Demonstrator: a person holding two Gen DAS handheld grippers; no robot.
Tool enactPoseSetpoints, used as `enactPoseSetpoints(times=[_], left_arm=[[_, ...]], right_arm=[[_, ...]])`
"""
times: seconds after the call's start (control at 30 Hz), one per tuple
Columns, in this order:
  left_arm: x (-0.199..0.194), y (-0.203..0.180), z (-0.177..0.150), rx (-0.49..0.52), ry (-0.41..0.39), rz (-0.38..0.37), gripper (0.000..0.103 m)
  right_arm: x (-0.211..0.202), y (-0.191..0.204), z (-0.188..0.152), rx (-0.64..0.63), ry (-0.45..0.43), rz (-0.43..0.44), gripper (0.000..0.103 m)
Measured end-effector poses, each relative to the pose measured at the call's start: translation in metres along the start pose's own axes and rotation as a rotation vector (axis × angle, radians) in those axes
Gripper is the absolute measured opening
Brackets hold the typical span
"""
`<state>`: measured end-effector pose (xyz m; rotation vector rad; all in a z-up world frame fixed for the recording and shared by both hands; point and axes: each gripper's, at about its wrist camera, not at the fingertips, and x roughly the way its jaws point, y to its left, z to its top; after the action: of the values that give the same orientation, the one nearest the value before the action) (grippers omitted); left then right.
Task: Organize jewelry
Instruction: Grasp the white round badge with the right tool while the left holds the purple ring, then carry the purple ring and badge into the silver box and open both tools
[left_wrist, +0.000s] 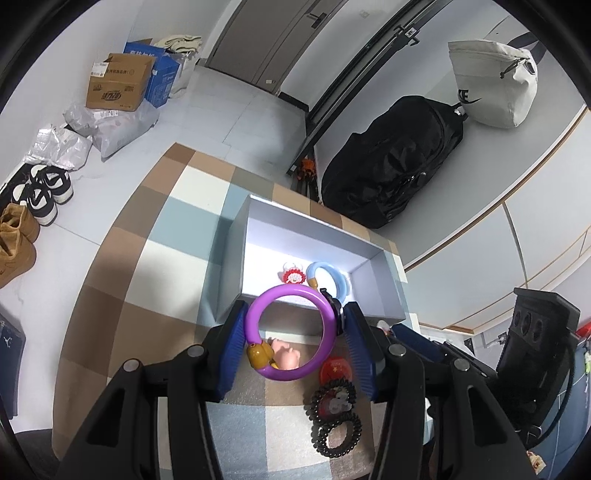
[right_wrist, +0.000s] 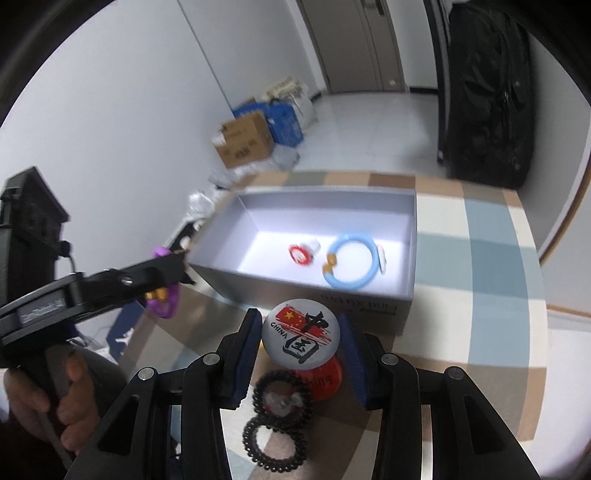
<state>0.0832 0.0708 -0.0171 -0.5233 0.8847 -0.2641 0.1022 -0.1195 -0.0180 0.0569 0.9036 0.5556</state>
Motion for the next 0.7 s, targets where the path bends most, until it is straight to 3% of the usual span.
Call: enactPoseSetpoints(times=[0.37,0.7], left_arm=[[0.005,-0.025,0.018,0.045,-0.018,0.022,0.046],[0.025,-0.040,0.039,0.076,-0.019,0.039,0.046]], right_arm=[[-0.027,-0.018,0.022,0.025,-0.123,0.066,0.042],[-0.021,-0.032,0.044,0.035,-0.165,0.103,0.042]])
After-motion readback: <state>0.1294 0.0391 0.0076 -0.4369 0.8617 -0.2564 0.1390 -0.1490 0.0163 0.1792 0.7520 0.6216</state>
